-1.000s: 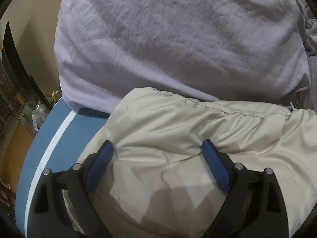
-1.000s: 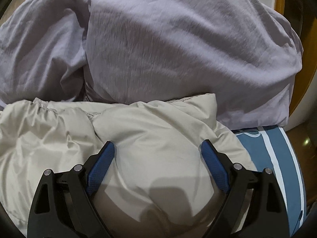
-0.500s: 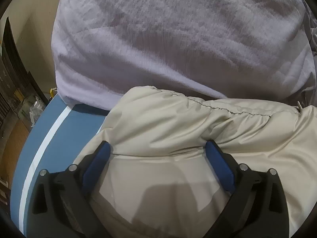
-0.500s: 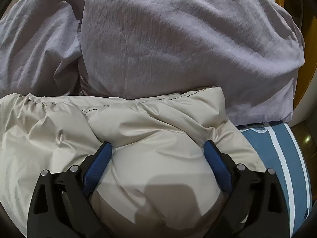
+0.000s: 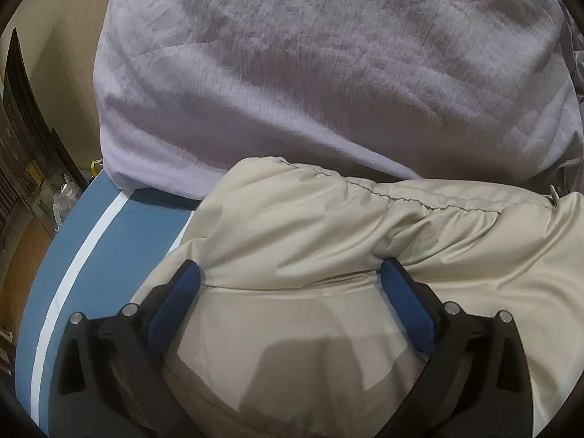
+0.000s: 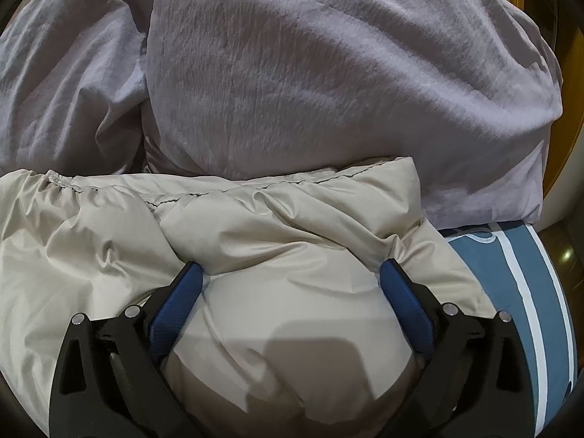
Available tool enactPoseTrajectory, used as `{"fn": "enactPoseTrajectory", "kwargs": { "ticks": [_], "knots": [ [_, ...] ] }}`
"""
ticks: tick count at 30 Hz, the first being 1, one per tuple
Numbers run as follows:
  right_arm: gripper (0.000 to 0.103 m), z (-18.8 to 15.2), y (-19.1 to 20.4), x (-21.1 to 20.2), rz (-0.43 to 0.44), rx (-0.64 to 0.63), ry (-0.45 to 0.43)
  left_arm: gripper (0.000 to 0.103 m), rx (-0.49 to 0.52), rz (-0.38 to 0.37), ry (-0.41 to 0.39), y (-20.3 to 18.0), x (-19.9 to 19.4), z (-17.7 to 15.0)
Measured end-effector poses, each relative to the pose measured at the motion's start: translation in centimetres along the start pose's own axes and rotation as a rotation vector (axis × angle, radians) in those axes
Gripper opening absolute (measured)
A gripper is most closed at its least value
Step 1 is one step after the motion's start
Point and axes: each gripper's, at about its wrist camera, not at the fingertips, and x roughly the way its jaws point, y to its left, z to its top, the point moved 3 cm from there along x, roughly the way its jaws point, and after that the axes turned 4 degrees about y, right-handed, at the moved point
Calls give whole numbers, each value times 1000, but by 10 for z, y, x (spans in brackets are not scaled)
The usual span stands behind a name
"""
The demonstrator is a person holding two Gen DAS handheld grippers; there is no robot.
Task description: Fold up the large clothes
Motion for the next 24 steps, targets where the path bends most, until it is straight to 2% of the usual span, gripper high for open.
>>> {"fn": "enactPoseTrajectory", "kwargs": {
  "ticks": [24],
  "knots": [
    [102,-4,4,6,-9,-14,-2,101,-2,-1,2,-3,-1,1]
  ]
}}
